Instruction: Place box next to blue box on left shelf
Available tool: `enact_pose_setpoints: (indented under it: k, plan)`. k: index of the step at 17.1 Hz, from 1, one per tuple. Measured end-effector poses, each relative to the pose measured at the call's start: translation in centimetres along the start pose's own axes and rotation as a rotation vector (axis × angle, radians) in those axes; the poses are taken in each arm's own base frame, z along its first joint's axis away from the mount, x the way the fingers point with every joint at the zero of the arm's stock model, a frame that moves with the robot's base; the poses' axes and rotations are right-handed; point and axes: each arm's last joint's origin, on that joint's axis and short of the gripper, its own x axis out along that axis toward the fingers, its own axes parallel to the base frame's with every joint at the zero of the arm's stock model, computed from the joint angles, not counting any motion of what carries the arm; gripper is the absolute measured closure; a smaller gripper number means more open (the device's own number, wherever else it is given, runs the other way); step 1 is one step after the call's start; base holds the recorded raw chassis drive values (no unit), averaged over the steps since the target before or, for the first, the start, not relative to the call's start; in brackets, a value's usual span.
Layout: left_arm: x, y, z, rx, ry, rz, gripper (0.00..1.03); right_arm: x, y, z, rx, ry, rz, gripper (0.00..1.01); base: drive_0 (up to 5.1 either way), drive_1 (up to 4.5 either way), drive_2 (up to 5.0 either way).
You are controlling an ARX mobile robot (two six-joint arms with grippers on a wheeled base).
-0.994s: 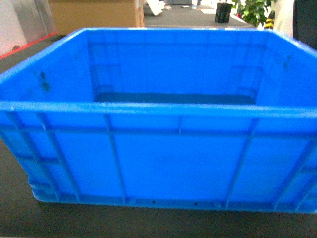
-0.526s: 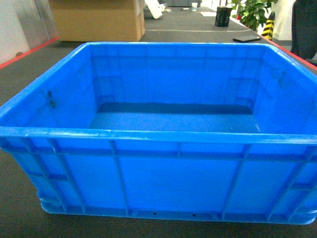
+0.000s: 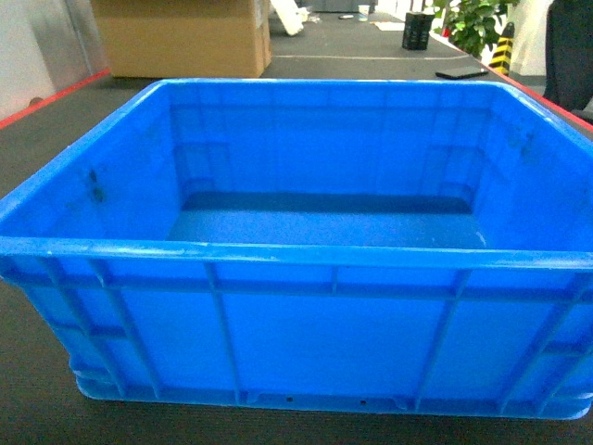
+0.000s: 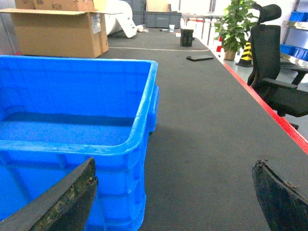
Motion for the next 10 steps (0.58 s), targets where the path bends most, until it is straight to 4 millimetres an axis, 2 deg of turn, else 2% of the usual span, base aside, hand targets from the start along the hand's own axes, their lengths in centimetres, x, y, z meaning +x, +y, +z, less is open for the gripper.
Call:
enact_pose_setpoints:
  k: [10]
  plan:
    - [0.0,0.0,0.0,0.0,0.0,0.0,0.05,0.0,0.0,0.0,0.0,0.0,0.0,0.03,0.0,0.0,0.0]
